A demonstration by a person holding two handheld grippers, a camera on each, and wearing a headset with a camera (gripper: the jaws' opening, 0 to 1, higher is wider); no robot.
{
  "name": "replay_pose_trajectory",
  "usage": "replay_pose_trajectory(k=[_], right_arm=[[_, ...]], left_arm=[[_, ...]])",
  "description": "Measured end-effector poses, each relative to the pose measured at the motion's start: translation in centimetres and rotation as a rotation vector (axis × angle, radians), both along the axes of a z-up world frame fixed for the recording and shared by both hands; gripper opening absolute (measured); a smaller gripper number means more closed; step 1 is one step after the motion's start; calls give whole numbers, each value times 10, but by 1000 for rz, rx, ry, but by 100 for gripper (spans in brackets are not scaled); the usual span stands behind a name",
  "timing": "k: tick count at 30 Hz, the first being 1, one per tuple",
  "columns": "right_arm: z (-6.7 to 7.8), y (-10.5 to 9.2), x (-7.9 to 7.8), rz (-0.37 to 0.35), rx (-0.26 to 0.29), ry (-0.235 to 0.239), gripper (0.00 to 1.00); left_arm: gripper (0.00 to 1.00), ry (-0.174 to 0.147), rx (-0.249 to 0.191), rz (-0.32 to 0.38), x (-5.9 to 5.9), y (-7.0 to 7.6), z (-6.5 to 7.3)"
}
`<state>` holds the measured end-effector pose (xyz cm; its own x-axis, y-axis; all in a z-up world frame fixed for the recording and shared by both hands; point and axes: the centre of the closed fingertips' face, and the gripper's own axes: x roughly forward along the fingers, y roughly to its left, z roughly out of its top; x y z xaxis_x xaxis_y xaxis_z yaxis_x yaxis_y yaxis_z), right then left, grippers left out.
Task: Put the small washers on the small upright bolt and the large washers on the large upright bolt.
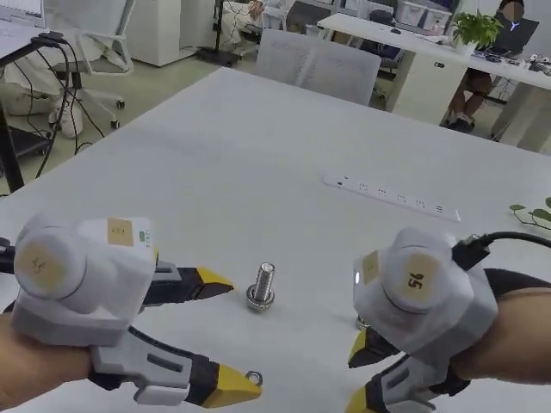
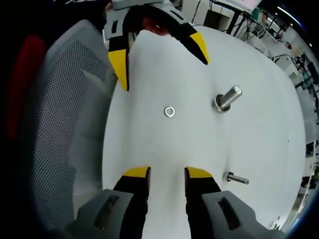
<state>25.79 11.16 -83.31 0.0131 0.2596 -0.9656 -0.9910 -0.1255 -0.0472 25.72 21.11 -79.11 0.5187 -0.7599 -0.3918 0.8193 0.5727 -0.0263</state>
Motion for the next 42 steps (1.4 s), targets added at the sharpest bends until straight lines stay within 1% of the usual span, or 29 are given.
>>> replay_pose_trajectory(k=[10,21,35,42], right_arm=[[5,21,-5,60,5,-8,29],[9,41,-4,106,9,-17,29],[1,62,-4,145,6,-3,29],[-7,72,-7,165,-2,14,29]], left_arm=[[68,-4,0,5,-1,1,1],[68,-6,-4,8,0,3,1],[68,-6,-10,12,0,5,0],[68,-4,-14,18,-1,7,-2]])
